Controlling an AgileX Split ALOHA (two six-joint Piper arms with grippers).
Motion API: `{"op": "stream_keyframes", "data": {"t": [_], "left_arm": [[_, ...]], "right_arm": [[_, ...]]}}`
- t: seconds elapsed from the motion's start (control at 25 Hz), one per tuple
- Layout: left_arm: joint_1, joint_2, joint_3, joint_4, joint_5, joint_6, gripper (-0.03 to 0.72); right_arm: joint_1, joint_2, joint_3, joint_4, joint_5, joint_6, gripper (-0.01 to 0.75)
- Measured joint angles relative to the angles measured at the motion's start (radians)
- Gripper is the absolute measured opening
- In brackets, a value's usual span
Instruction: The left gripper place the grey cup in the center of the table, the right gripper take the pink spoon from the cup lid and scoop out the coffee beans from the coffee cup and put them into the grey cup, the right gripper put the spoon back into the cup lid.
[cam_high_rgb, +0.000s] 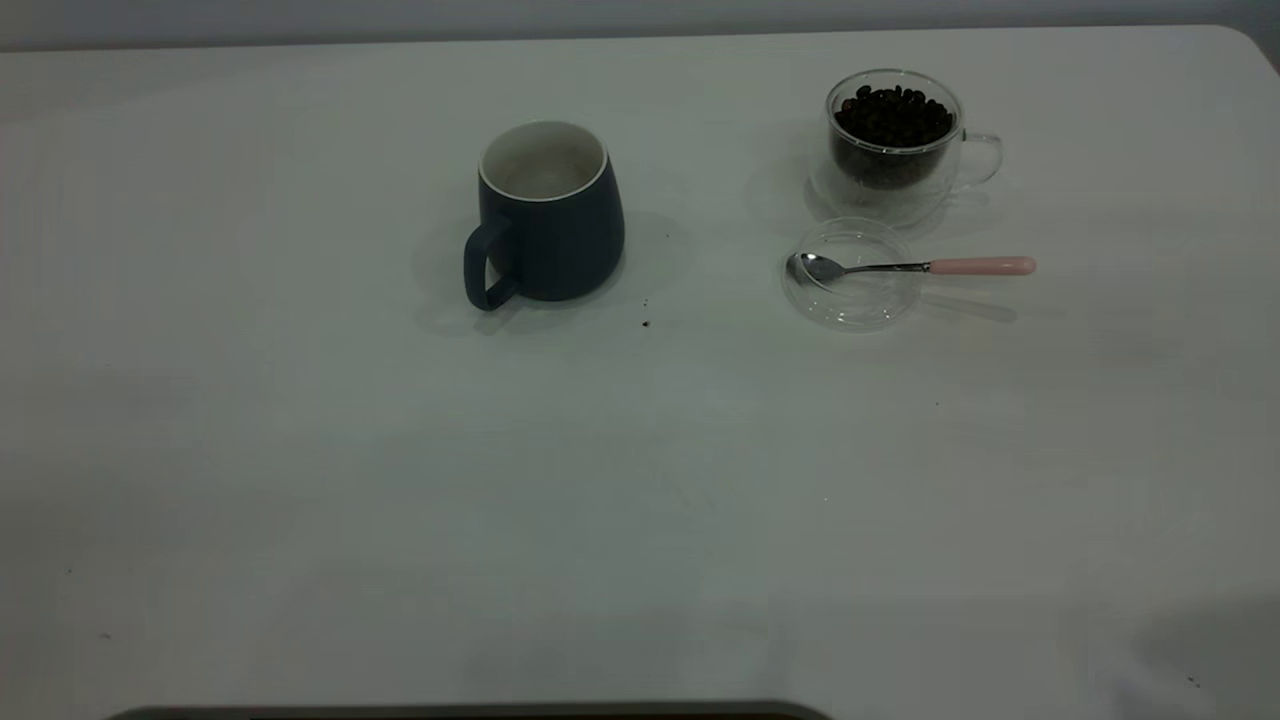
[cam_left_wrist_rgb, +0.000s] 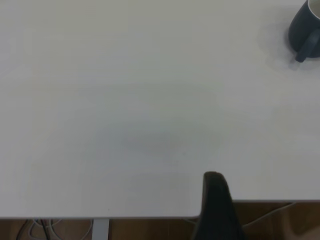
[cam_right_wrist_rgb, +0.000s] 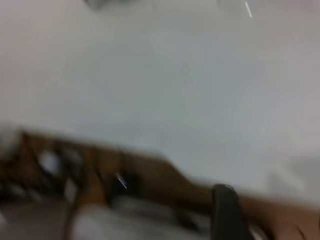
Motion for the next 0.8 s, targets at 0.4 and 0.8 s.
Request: {"op": "stream_keyframes", "data": {"t": [0.4,0.8], "left_arm": [[0.000,0.000,0.000,0.000,0.000,0.000,0.565],[0.000,0.000,0.000,0.000,0.000,0.000,0.565]], "right_arm": [[0.006,-0.343,0.014,-0.507,0.185,0.300,0.469],[0.022,-0.532,0.029,-0.532,0.170,0.371,0.469]]}}
